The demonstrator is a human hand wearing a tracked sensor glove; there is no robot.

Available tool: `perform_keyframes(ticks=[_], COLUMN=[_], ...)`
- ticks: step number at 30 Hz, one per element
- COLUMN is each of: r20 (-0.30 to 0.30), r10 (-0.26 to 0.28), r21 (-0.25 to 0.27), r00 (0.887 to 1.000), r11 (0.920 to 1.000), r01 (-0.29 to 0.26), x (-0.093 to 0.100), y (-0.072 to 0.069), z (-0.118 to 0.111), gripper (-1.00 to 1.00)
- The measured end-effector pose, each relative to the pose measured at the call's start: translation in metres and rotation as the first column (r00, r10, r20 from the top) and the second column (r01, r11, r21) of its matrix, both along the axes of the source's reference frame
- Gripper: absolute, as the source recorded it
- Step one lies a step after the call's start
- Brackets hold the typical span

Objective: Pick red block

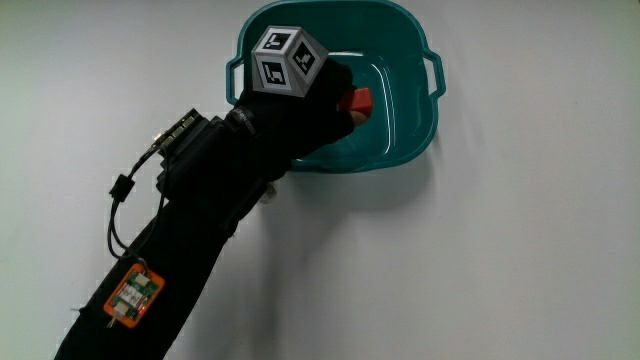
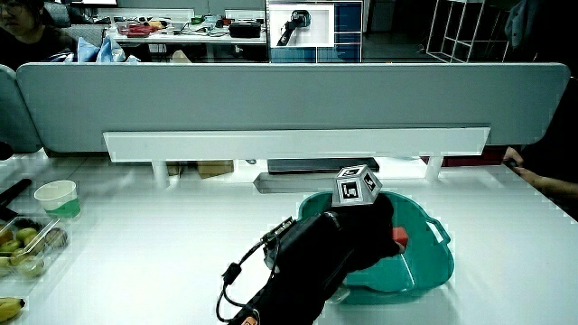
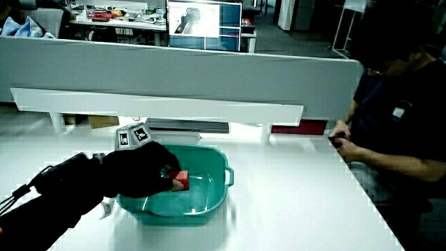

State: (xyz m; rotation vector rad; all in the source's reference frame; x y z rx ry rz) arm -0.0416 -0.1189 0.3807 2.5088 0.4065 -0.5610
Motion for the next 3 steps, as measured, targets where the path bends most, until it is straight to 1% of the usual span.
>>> perform_keyframes(ticks=[2,3], r20=[-0.009,-0.014], r10=[0.016,0.026], r21=[0.01,0.026], r00=[1.0,1.0], r11=[0.9998,0.9993], r01=[-0.015,-0.026], x=[0.0036,0.0053], y=[0.0047,0.0064], z=[-0.0098,-0.0121], gripper=[1.0,1.0])
